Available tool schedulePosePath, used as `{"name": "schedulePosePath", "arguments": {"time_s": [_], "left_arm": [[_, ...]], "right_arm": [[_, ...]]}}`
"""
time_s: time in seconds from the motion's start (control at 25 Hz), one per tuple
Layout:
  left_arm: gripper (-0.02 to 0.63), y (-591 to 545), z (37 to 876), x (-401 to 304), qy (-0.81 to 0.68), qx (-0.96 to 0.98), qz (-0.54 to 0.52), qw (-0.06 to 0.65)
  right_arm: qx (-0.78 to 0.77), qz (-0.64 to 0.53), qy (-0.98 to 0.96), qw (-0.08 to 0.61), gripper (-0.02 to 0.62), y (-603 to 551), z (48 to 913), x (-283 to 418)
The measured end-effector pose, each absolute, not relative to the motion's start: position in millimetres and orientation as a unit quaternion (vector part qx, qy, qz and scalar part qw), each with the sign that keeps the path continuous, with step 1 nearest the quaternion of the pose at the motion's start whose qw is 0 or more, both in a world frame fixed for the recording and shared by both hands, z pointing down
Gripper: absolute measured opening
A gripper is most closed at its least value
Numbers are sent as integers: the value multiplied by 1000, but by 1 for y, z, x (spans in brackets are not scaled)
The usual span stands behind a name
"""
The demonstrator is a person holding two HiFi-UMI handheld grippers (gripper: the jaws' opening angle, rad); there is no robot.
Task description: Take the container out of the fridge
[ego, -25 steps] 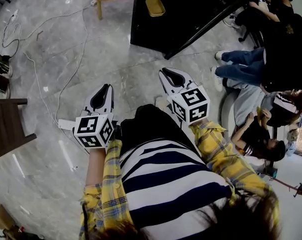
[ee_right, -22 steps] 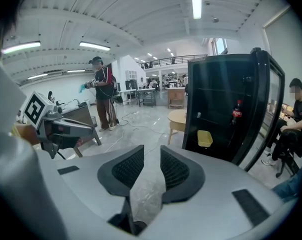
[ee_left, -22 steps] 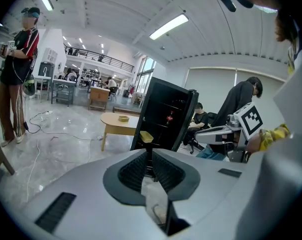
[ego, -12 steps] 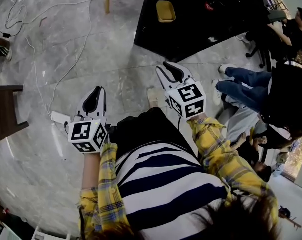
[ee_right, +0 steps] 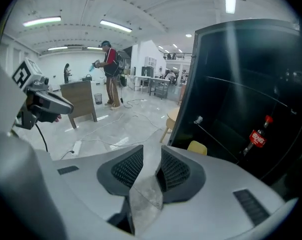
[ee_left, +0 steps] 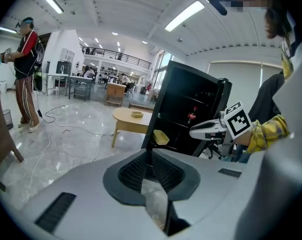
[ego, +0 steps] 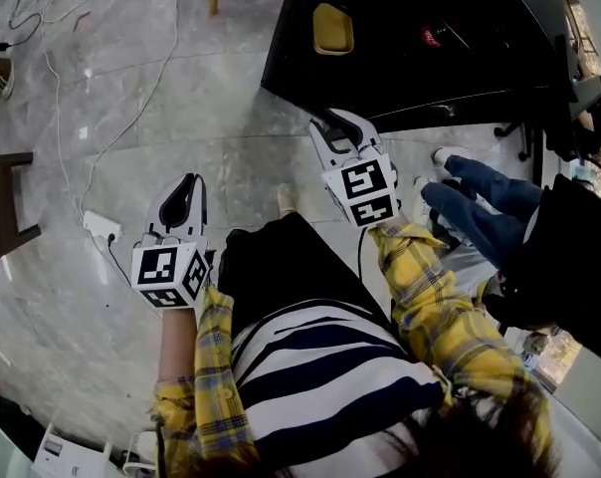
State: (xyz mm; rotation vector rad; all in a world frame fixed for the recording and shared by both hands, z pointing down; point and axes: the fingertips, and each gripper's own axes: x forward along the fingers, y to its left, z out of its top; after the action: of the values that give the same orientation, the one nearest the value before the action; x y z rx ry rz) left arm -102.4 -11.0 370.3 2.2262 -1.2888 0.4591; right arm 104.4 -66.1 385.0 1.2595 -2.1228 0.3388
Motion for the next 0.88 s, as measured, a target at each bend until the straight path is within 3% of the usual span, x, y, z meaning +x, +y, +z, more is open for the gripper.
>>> {"name": "schedulePosePath", "arguments": {"time_s": [0.88], "left_arm": [[46,-64,457,-54,-513,787,183,288]], "right_arm": [[448,93,-793,403,104,-181,507,161]]}}
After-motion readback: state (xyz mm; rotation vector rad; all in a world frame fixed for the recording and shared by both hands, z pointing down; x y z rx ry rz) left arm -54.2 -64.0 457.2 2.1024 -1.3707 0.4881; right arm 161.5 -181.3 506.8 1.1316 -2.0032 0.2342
